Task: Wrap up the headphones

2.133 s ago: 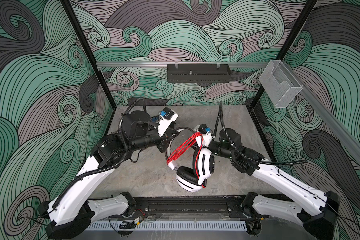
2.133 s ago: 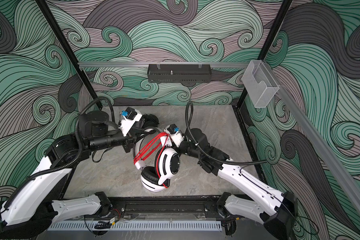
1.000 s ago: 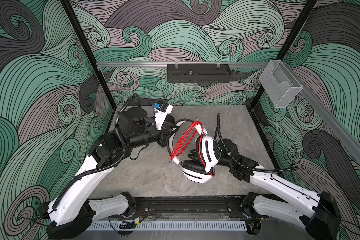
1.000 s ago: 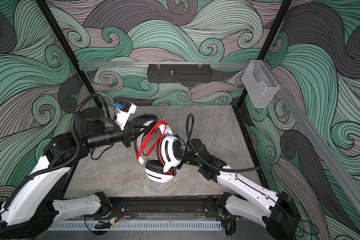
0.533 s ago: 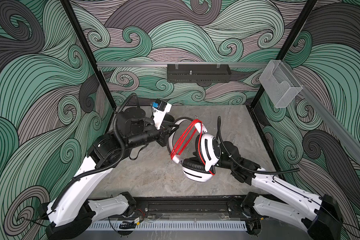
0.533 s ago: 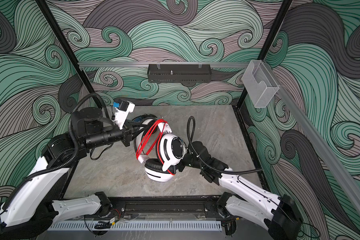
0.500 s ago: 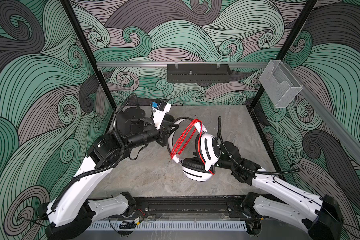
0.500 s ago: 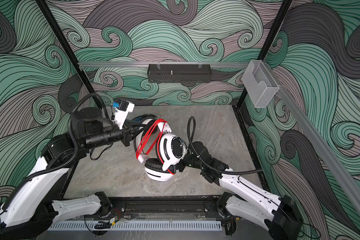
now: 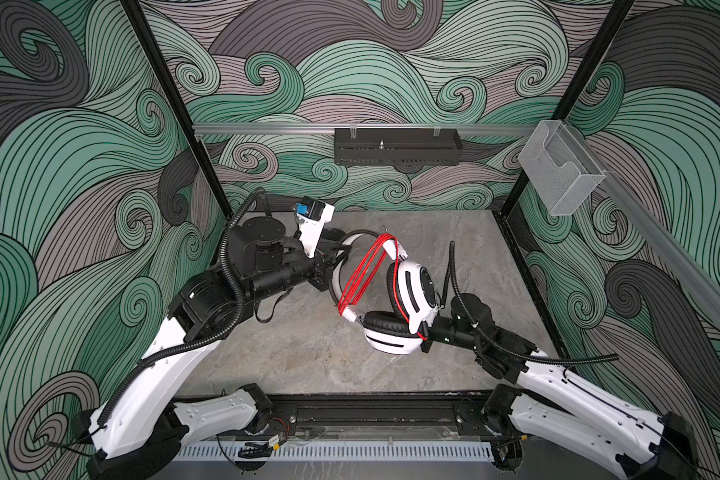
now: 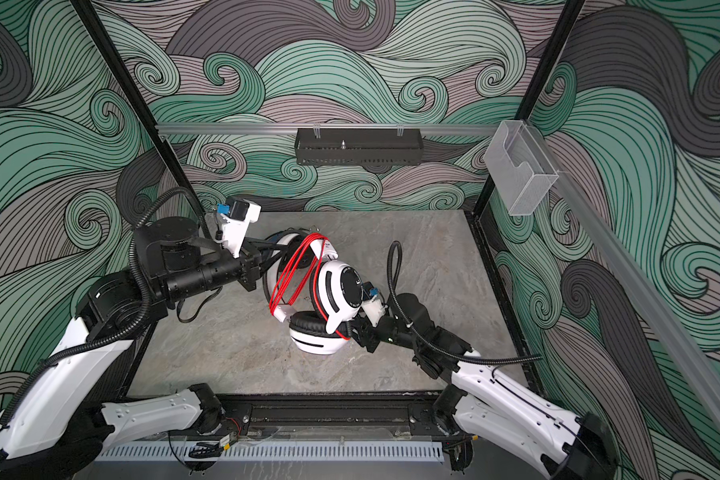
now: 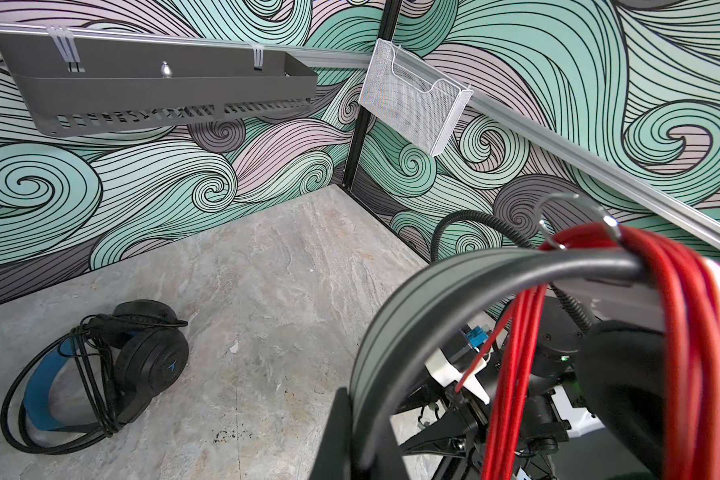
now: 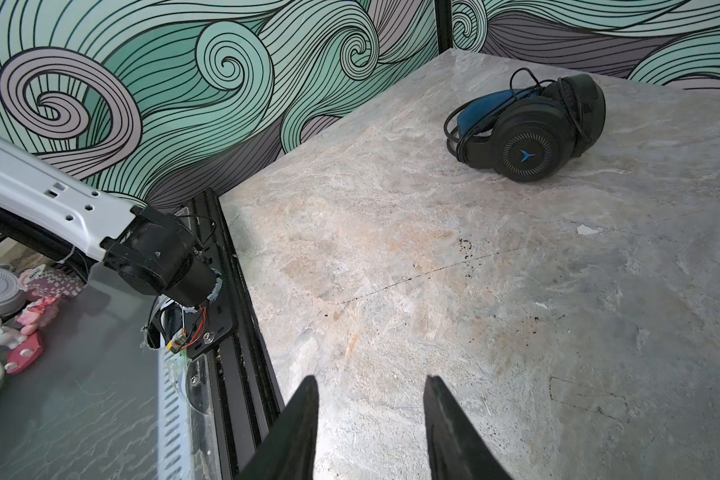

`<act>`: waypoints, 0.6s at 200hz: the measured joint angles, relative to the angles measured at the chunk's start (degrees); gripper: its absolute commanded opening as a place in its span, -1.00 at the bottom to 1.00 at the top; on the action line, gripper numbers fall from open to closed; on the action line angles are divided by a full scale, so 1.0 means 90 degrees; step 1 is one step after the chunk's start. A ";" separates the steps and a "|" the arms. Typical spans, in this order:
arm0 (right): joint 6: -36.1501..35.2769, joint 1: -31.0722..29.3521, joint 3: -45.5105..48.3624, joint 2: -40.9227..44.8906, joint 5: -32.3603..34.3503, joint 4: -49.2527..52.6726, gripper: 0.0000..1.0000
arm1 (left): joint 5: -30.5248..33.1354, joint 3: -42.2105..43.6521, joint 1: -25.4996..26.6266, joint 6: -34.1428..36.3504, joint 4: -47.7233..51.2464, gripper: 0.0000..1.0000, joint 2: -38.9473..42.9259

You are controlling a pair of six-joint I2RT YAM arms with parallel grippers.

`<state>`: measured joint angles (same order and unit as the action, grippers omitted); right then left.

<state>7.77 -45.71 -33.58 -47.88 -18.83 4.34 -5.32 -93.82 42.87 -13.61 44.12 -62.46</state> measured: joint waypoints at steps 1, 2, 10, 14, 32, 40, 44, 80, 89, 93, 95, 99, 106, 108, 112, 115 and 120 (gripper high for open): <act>0.0000 0.0000 0.0000 0.0002 0.0000 0.0000 -0.18 | 0.0000 0.0000 0.0000 0.0000 0.0002 -1.00 0.0000; 0.0000 0.0000 0.0000 0.0002 0.0000 0.0000 -0.18 | 0.0000 0.0000 0.0000 0.0000 0.0000 -1.00 0.0000; 0.0000 0.0000 0.0000 0.0005 -0.0002 0.0000 -0.21 | 0.0000 0.0000 0.0000 -0.0002 0.0002 -1.00 0.0000; 0.0005 0.0000 0.0000 0.0007 -0.0002 0.0000 -0.23 | 0.0000 0.0000 0.0000 -0.0005 0.0000 -1.00 0.0000; 0.0010 0.0000 0.0017 0.0010 -0.0022 -0.0015 -0.41 | 0.0022 0.0000 0.0000 -0.0017 0.0000 -1.00 0.0000; 0.0007 0.0000 0.0034 0.0007 -0.0053 -0.0017 -0.47 | 0.0046 0.0000 0.0000 -0.0022 0.0005 -1.00 0.0000; 0.0002 0.0000 0.0049 0.0007 -0.0061 -0.0022 -0.48 | 0.0083 0.0000 -0.0002 -0.0022 0.0010 -1.00 0.0000; 0.0022 0.0000 0.0267 0.0078 -0.0121 -0.0022 -0.50 | 0.0505 -0.0002 -0.0010 -0.0061 0.0255 -1.00 -0.0002; 0.0024 0.0000 0.0301 0.0119 -0.0114 0.0005 -0.49 | 0.0624 -0.0005 -0.0012 -0.0063 0.0323 -1.00 -0.0007; 0.0024 0.0000 0.0311 0.0134 -0.0112 0.0002 -0.50 | 0.0670 -0.0005 -0.0012 -0.0066 0.0340 -1.00 -0.0010; 0.0024 0.0000 0.0316 0.0141 -0.0109 0.0007 -0.50 | 0.0690 -0.0005 -0.0012 -0.0068 0.0345 -1.00 -0.0010; 0.0024 0.0000 0.0318 0.0153 -0.0104 0.0010 -0.50 | 0.0733 -0.0005 -0.0012 -0.0075 0.0357 -1.00 -0.0010; 0.0027 0.0000 0.0318 0.0163 -0.0100 0.0007 -0.48 | 0.0792 -0.0005 -0.0012 -0.0095 0.0374 -1.00 -0.0010; 0.0029 0.0000 0.0318 0.0165 -0.0100 0.0005 -0.47 | 0.0809 -0.0005 -0.0012 -0.0100 0.0379 -1.00 -0.0010; 0.0034 0.0000 0.0318 0.0170 -0.0100 0.0002 -0.45 | 0.0833 -0.0005 -0.0012 -0.0114 0.0386 -1.00 -0.0010; 0.0049 0.0000 0.0318 0.0172 -0.0102 0.0000 -0.42 | 0.0850 -0.0005 -0.0015 -0.0121 0.0389 -1.00 -0.0010; 0.0051 0.0000 0.0318 0.0177 -0.0102 0.0002 -0.37 | 0.0877 -0.0005 -0.0015 -0.0136 0.0393 -1.00 -0.0010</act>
<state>8.23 -45.71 -30.72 -46.28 -19.75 4.36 2.57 -93.86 42.74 -14.83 47.66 -62.54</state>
